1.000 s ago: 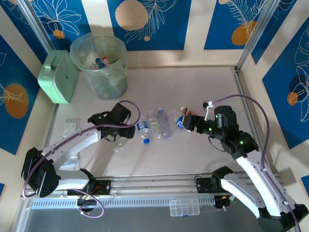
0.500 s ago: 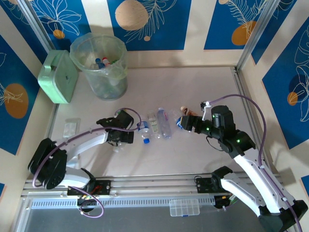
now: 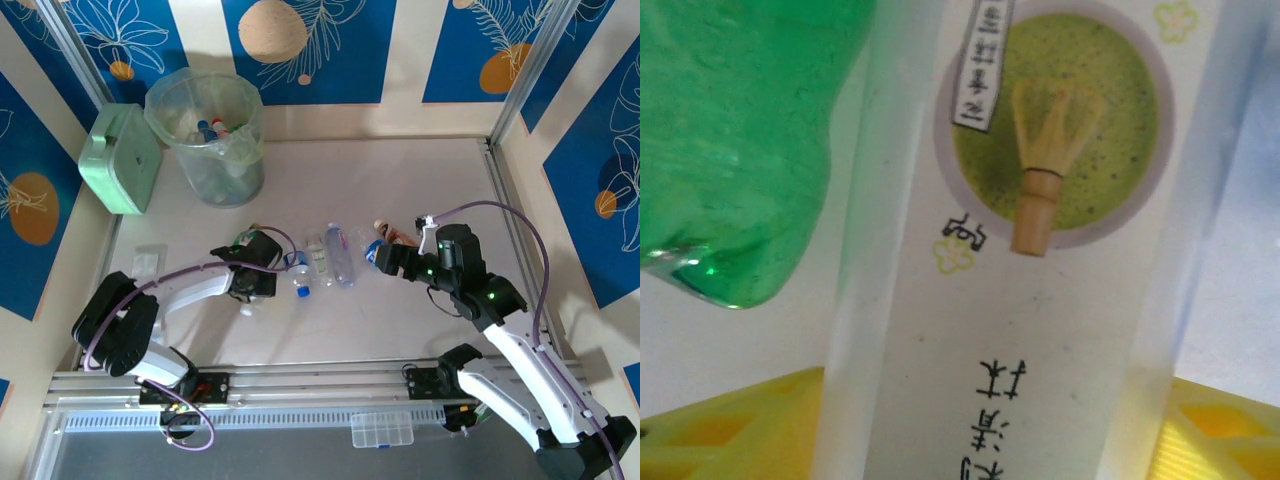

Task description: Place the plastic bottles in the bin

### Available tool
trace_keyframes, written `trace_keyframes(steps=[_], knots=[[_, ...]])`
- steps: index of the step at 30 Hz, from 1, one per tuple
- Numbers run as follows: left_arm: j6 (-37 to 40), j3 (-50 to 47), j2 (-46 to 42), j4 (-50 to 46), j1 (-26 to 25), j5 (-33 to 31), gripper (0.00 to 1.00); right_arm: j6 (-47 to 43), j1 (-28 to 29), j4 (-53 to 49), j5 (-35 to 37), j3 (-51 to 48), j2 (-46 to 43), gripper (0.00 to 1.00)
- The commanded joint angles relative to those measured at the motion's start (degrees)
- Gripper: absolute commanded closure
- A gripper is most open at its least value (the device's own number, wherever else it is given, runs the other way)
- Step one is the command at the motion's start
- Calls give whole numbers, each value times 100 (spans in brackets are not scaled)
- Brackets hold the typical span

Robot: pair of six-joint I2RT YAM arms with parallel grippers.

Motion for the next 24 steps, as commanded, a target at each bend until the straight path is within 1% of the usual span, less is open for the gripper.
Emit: trace_keyframes(steps=[1, 7, 15, 19, 22, 24], knots=[[-75, -56, 66, 64, 12, -26, 37, 78, 32, 164, 37, -65, -62, 25], [-131, -60, -157, -71, 3, 355, 42, 69, 31, 148, 99, -35, -95, 25], [-89, 136, -971, -528, -16, 661, 46, 130, 32, 233, 47, -19, -85, 25], [-38, 210, -1548, -578, -17, 802, 48, 131, 32, 252, -16, 36, -60, 25], [223, 212, -2015, -353, -12, 1159, 51, 105, 41, 326, -256, 76, -26, 24], [505, 189, -2285, -74, -13, 1586, 52, 111, 49, 372, -415, 123, 46, 24]])
